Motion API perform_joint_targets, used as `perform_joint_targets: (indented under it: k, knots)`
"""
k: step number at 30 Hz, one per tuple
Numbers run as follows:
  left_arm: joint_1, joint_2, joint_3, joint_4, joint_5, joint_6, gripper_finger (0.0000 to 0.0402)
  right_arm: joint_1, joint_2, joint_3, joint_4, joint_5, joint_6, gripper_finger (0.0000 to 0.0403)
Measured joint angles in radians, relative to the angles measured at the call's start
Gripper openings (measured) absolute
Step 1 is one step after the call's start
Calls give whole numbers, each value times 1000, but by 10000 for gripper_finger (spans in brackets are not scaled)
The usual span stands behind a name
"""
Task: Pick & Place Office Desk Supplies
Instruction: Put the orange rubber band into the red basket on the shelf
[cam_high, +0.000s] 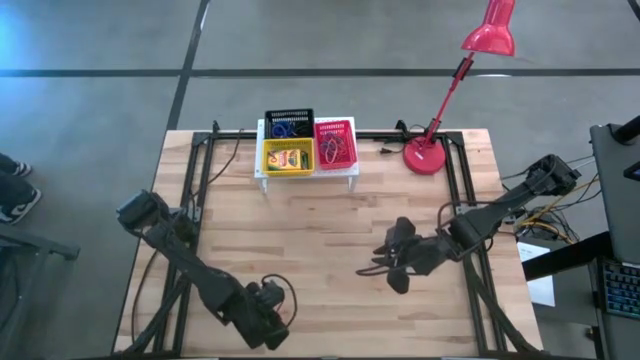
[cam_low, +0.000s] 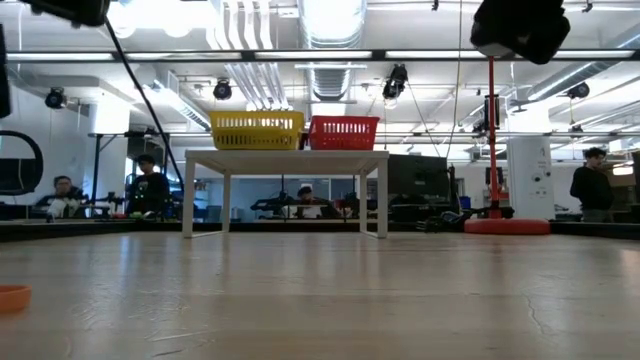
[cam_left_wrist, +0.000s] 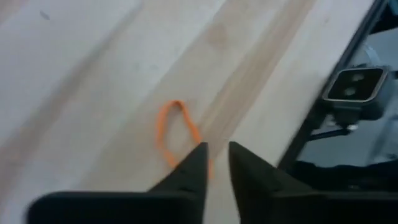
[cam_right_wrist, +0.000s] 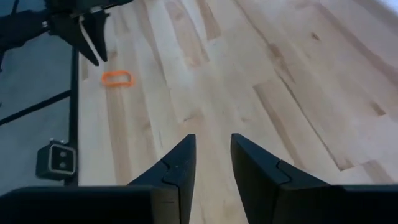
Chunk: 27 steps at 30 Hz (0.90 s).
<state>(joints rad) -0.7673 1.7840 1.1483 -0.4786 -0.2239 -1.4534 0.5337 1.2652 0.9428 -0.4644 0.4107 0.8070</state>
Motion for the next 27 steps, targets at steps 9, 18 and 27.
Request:
perform_joint_targets:
  k: [9, 18, 27]
  knots:
    - [-4, 0, -90, 182, 146, -45, 212, 33, 0, -1, 0, -16, -2, 85]
    - [-3, 64, -71, 179, 166, -74, 204, 33, 0, -3, 0, -9, -3, 81]
    - [0, 123, -60, 164, 183, -231, 142, 34, 0, -6, -1, 11, 1, 89]
